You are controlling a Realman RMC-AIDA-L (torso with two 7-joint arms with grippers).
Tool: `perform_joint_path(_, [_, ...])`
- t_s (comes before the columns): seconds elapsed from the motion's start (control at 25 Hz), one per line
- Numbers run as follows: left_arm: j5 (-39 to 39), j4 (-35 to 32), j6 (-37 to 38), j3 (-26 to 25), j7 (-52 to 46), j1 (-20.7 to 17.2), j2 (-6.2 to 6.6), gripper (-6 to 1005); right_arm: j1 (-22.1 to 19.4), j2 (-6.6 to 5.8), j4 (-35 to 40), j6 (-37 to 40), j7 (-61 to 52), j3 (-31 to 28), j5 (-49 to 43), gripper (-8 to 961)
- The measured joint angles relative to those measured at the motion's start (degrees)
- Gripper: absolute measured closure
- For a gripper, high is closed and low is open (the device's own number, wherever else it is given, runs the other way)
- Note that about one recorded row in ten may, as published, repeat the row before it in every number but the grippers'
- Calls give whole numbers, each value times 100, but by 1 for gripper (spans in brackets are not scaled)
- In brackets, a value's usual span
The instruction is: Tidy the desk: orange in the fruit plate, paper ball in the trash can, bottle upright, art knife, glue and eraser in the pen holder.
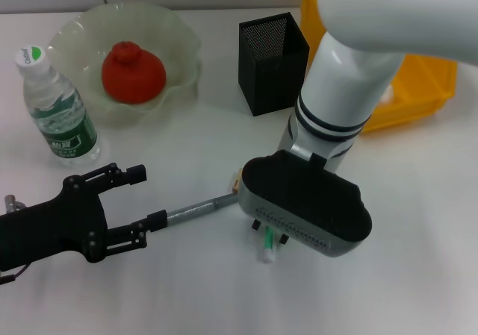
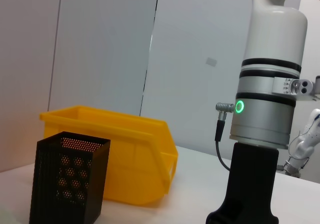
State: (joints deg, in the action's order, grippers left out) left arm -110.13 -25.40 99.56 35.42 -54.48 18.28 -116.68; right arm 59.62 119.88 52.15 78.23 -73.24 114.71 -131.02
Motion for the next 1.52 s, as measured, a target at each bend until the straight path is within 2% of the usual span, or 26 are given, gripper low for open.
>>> perform_joint_path(0.52, [0, 0, 2, 11, 0, 0, -4, 199, 2, 0, -57, -140, 6, 147, 77, 573])
perform_joint_path(1.04, [0, -8, 2, 0, 0, 0, -4, 200, 6, 0, -112, -235, 11, 190, 124, 655])
perform_joint_path(1.32, [0, -19, 2, 0, 0, 11, -3, 200, 6, 0, -114, -244, 12, 193, 130, 656])
perform_joint_path(1.52, [0, -20, 4, 0, -3, 18, -2, 199, 6, -1, -134, -281, 12, 198, 130, 713])
